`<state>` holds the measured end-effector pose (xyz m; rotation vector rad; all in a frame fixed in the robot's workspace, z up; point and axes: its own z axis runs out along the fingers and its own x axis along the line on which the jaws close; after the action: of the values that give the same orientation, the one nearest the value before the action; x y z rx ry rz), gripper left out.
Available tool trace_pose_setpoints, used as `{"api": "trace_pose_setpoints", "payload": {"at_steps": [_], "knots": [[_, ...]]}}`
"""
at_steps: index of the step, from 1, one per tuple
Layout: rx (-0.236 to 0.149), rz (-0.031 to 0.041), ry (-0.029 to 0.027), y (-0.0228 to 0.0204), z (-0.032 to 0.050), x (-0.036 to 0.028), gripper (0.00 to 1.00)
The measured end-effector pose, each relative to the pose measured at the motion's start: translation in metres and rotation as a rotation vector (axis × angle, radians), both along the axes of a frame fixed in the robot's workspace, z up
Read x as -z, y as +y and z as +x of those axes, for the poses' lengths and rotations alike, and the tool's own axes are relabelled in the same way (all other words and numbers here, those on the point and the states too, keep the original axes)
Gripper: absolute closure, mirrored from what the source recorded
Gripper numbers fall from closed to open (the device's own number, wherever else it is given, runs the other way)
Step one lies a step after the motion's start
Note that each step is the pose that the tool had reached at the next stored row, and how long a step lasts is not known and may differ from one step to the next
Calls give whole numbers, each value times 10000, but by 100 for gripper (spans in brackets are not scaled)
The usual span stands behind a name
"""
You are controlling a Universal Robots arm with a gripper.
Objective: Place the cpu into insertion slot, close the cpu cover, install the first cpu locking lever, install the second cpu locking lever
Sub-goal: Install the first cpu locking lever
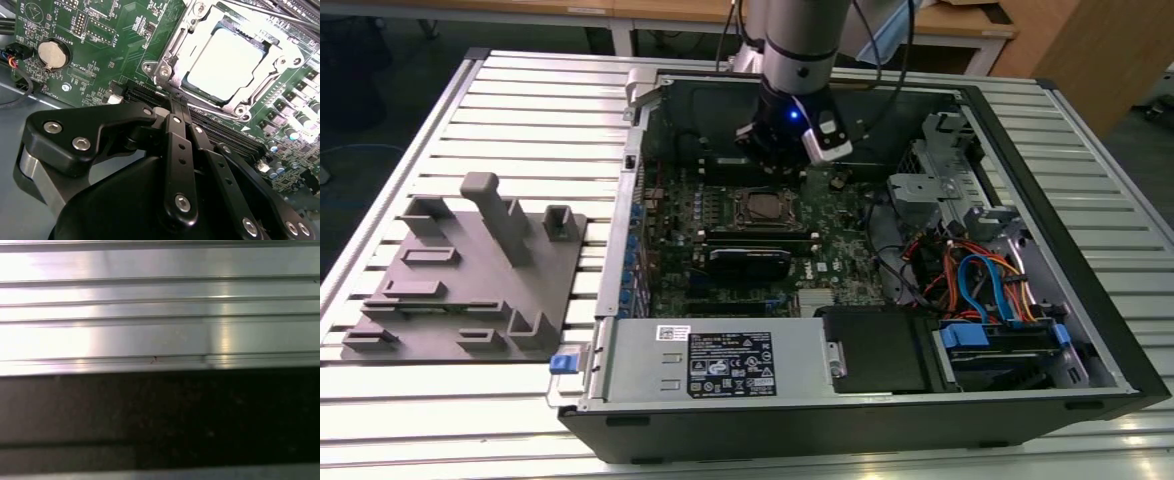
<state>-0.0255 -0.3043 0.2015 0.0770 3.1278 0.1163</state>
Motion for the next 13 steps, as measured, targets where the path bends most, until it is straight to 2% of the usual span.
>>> {"api": "trace_pose_setpoints", "payload": {"at_steps": [9, 13], "knots": [[0, 0, 0, 0, 3, 14, 89], [0, 0, 1, 0, 3, -4, 89]]}}
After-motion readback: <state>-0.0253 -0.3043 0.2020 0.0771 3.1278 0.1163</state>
